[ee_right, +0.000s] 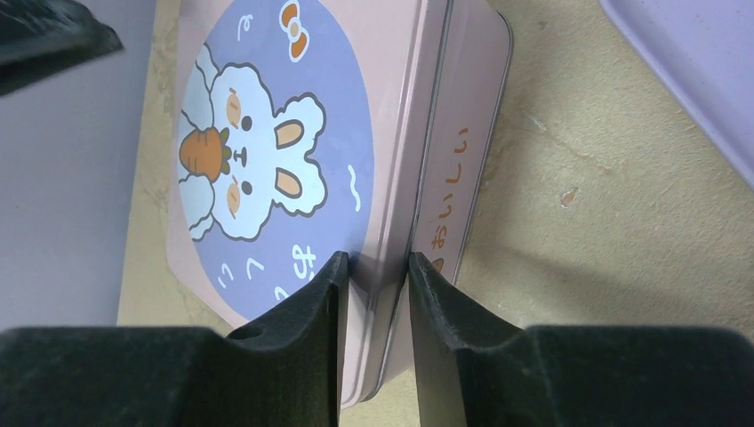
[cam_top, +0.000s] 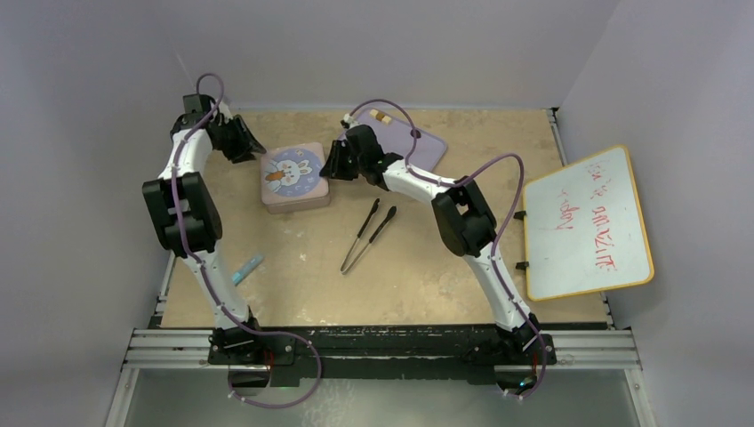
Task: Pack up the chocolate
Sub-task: Close the box lid on the packing box.
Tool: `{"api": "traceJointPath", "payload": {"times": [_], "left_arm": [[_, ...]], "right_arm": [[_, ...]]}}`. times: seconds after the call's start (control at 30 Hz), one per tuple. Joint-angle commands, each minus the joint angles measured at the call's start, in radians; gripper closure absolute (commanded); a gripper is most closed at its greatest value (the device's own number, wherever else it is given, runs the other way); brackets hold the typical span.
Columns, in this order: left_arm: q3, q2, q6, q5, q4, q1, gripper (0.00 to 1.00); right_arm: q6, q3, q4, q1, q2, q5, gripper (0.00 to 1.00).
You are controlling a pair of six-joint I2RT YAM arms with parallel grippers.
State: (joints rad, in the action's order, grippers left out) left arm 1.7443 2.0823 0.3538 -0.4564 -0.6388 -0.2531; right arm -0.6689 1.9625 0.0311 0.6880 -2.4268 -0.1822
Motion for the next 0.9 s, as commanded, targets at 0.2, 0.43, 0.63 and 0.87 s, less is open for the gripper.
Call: {"api": "traceJointPath", "payload": {"times": [0.2,0.43,0.63,0.87], "left_arm": [[0.064,0.088,0.038,-0.146,0.134,0.005,0.71],[0.055,0.188,0.014,-0.165,0.13,0.007,0.71],[0.052,0.172,0.003,-0.128,0.111,0.007,0.71],[0.056,0.165,-0.004,-0.118,0.093,0.007,0.71]], "right_arm": [[0.042,0.028,-0.166,-0.028,0.021,-0.022,0.53],[0.114,0.198,-0.172,-0.062,0.035,-0.084,0.48],[0.121,0.266,-0.058,-0.064,-0.016,-0.138,0.82],[0.027,0.407,-0.034,-0.064,-0.21,-0.239,1.0]]}}
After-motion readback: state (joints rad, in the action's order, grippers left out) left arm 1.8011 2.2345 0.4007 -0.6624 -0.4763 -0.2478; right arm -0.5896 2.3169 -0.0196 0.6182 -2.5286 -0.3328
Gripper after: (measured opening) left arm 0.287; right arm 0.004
